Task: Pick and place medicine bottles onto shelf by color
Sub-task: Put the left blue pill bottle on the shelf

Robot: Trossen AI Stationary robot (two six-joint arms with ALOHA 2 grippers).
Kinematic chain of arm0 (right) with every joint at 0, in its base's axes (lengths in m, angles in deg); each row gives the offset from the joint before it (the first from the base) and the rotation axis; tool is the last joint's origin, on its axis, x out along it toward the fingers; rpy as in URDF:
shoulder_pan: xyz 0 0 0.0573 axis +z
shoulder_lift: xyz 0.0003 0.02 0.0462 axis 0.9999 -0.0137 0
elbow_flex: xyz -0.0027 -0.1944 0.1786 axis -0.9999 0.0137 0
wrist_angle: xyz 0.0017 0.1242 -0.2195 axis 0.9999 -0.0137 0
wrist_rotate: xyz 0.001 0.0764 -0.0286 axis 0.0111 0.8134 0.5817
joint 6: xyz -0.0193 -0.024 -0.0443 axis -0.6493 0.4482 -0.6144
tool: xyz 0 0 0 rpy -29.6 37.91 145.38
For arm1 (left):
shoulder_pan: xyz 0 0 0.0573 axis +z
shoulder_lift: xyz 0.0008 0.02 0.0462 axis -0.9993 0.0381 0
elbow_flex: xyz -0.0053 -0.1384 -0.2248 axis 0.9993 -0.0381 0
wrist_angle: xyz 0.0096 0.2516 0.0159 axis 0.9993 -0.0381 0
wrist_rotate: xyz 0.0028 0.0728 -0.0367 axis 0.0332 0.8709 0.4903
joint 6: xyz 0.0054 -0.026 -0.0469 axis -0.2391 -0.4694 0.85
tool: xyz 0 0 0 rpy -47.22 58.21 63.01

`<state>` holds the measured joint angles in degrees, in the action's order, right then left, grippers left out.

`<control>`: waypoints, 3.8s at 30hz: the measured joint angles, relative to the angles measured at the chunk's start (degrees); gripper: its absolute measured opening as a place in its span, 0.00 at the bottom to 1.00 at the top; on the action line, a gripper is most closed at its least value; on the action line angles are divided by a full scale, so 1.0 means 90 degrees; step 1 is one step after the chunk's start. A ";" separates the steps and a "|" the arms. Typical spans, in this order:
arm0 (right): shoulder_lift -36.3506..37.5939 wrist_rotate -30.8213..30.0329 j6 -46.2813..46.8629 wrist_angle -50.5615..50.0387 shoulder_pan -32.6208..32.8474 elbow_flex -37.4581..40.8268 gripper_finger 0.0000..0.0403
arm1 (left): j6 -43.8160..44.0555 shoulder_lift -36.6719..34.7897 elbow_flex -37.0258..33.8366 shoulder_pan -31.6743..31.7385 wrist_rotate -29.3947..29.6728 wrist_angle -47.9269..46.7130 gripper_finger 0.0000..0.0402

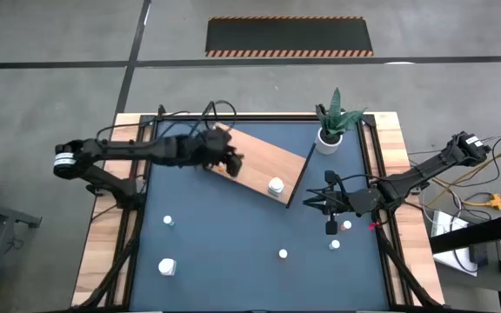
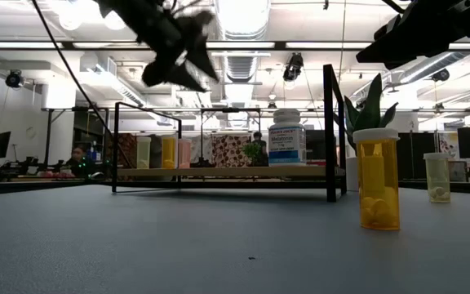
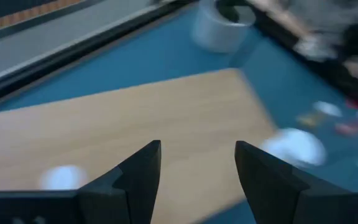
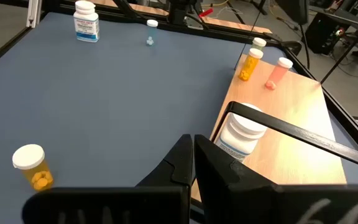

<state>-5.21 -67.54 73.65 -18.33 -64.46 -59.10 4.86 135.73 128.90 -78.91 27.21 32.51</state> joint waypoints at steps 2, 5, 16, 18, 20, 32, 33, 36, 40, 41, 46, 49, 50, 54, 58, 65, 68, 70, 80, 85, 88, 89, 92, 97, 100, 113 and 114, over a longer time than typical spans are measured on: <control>0.0000 0.0000 0.0000 0.0000 0.0002 0.0000 0.02 | -0.0131 0.0040 0.0000 -0.0374 -0.0003 0.0334 0.47; 0.0000 0.0000 0.0040 0.0000 0.0002 0.0000 0.02 | -0.0139 0.0063 0.0000 -0.0848 0.0001 0.0387 0.47; 0.0001 0.0000 0.0116 -0.0006 0.0002 0.0000 0.02 | 0.0907 0.0199 0.0054 -0.2459 0.0109 0.0371 0.47; 0.0002 0.0000 0.0173 -0.0008 0.0000 0.0000 0.02 | 0.1286 0.0281 0.0053 -0.2702 0.0110 0.0389 0.47; 0.0000 0.0002 0.0180 -0.0008 0.0005 0.0000 0.02 | 0.1644 0.0406 0.0058 -0.2923 0.0169 0.0397 0.47; 0.0002 0.0010 0.0214 -0.0007 0.0005 0.0000 0.02 | 0.2114 0.1804 0.2006 -0.3245 -0.0142 -0.2177 0.47; 0.0002 0.0012 0.0214 -0.0016 0.0006 0.0000 0.02 | 0.2246 0.1891 0.2212 -0.3240 -0.0149 -0.2653 0.47; 0.0002 0.0017 0.0225 -0.0040 0.0005 0.0000 0.02 | 0.2880 0.2106 0.2702 -0.3281 -0.0478 -0.4294 0.47; 0.0002 0.0017 0.0268 -0.0159 0.0005 0.0000 0.02 | 0.4092 0.2314 0.2672 -0.3543 -0.1207 -0.6739 0.47; 0.0002 0.0017 0.0267 -0.0166 0.0005 0.0000 0.02 | 0.4378 0.2322 0.2564 -0.3620 -0.1380 -0.7253 0.47; 0.0002 0.0015 0.0265 -0.0165 0.0002 0.0000 0.02 | 0.5178 0.1873 0.1673 -0.3892 -0.1598 -0.7601 0.47; 0.0002 0.0015 0.0265 -0.0167 0.0002 0.0000 0.02 | 0.5493 0.1393 0.1011 -0.3913 -0.1553 -0.6844 0.47; 0.0002 0.0015 0.0266 -0.0165 0.0001 0.0000 0.02 | 0.5596 0.1270 0.0794 -0.3915 -0.1545 -0.6654 0.47; 0.0002 0.0014 0.0267 -0.0168 0.0000 0.0000 0.02 | 0.6003 0.0790 -0.0003 -0.3916 -0.1526 -0.6338 0.47; 0.0002 0.0012 0.0265 -0.0171 0.0000 0.0000 0.02 | 0.6328 0.0409 -0.0612 -0.3920 -0.1520 -0.6299 0.47; 0.0002 0.0007 0.0262 -0.0177 0.0000 0.0000 0.02 | 0.6410 -0.0066 -0.1314 -0.3920 -0.1511 -0.5596 0.47; 0.0002 0.0006 0.0262 -0.0177 0.0000 0.0000 0.02 | 0.6410 -0.0095 -0.1474 -0.3920 -0.1511 -0.5509 0.47; 0.0002 0.0005 0.0262 -0.0177 0.0000 0.0000 0.02 | 0.6407 -0.0100 -0.1553 -0.3920 -0.1511 -0.5424 0.47; 0.0002 0.0003 0.0260 -0.0180 0.0000 0.0000 0.02 | 0.6373 -0.0066 -0.1619 -0.3920 -0.1512 -0.5215 0.33; 0.0002 0.0002 0.0262 -0.0180 0.0000 0.0000 0.02 | 0.6390 -0.0066 -0.1581 -0.3920 -0.1523 -0.5153 0.23; 0.0002 0.0002 0.0265 -0.0180 0.0000 0.0000 0.02 | 0.6393 -0.0066 -0.1545 -0.3920 -0.1525 -0.5077 0.23; 0.0002 0.0002 0.0265 -0.0182 0.0000 0.0000 0.02 | 0.6395 -0.0066 -0.1529 -0.3920 -0.1528 -0.5033 0.24; 0.0001 0.0002 0.0262 -0.0182 0.0000 0.0000 0.02 | 0.6395 -0.0066 -0.1404 -0.3920 -0.1550 -0.4911 0.29; 0.0000 0.0002 0.0263 -0.0182 0.0000 0.0000 0.02 | 0.6317 -0.0062 -0.1018 -0.3911 -0.1554 -0.3923 0.28; 0.0002 0.0000 0.0262 -0.0182 0.0000 0.0000 0.02 | 0.6030 0.0089 -0.0678 -0.3905 -0.1556 -0.3226 0.25; 0.0002 0.0001 0.0262 -0.0182 0.0001 0.0000 0.02 | 0.2060 0.2237 0.2858 -0.3145 -0.1590 -0.3765 0.23; 0.0002 0.0001 0.0261 -0.0182 0.0000 0.0000 0.02 | 0.1765 0.2377 0.3170 -0.3045 -0.1589 -0.4017 0.23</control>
<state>-5.19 -67.53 75.99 -19.97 -64.46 -59.10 20.75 157.12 157.43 -106.31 12.90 -3.64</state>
